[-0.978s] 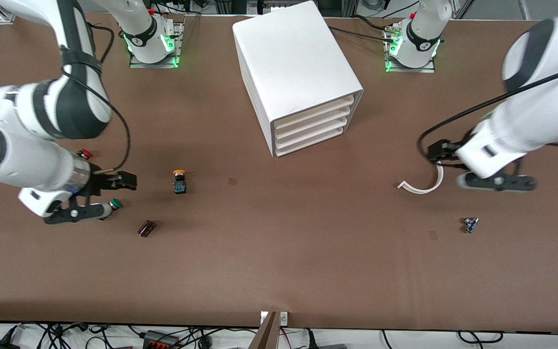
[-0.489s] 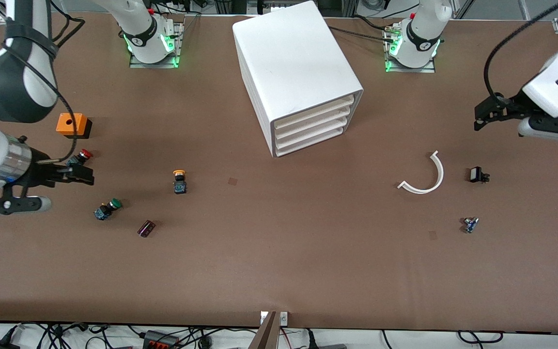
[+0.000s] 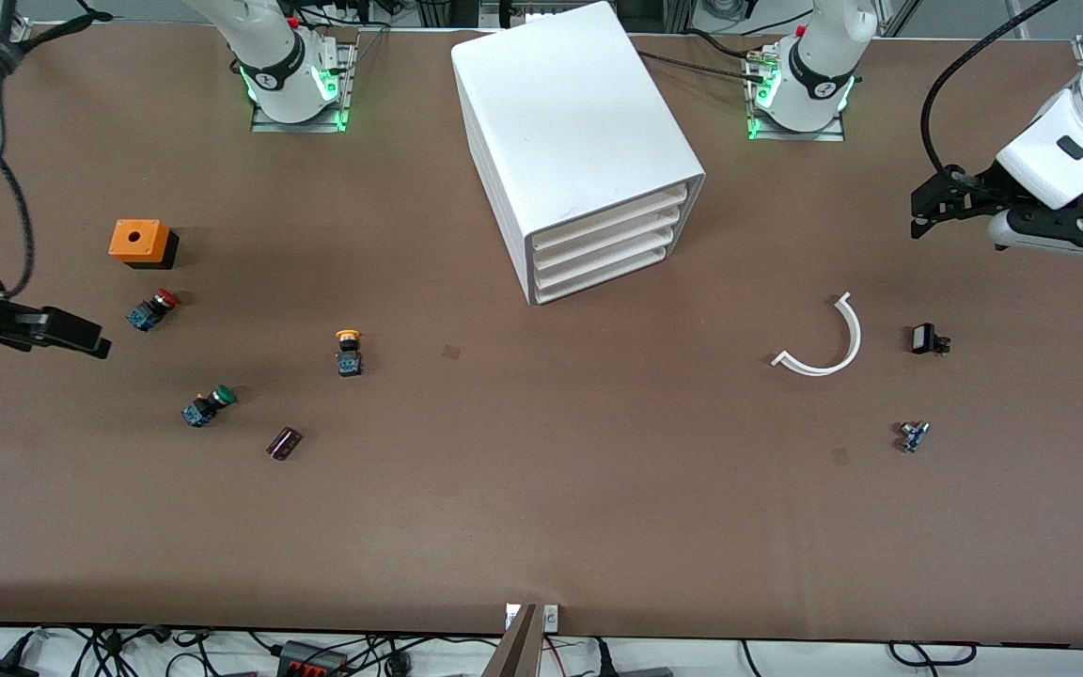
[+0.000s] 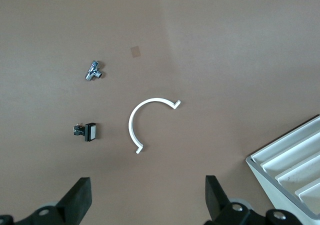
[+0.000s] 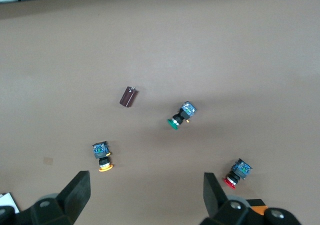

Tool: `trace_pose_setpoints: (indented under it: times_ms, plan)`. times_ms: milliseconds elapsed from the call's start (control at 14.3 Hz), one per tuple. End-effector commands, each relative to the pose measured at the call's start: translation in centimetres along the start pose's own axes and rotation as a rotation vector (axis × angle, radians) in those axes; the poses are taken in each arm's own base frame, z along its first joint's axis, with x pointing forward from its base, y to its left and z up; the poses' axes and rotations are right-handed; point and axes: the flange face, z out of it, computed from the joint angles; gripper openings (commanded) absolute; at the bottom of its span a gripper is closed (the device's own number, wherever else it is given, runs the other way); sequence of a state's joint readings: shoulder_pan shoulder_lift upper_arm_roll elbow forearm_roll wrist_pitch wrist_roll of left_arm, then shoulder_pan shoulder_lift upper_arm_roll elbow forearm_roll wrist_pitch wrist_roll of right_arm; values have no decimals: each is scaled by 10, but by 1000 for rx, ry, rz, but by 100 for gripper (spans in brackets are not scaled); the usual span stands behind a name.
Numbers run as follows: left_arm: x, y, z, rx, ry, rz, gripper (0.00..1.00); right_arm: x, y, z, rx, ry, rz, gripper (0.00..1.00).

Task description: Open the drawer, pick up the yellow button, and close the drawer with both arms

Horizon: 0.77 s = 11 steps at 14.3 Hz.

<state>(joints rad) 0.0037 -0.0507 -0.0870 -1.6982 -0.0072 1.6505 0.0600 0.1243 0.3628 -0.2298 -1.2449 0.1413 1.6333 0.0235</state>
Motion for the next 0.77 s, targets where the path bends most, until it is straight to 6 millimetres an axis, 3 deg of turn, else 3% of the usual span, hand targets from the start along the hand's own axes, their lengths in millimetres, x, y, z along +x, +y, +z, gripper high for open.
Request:
trace_pose_setpoints:
  times_ms: [0, 279, 419, 699]
  plan:
    - [-5, -3, -2, -13, 4, 10, 100, -15, 26, -17, 42, 6, 41, 100]
    - [-4, 3, -3, -13, 5, 20, 100, -27, 46, -24, -42, 2, 2, 100]
    - [-4, 3, -3, -13, 5, 20, 100, -27, 45, -24, -61, -5, -27, 100]
    - [-5, 3, -2, -13, 4, 24, 100, -47, 39, -14, -77, -2, -47, 100]
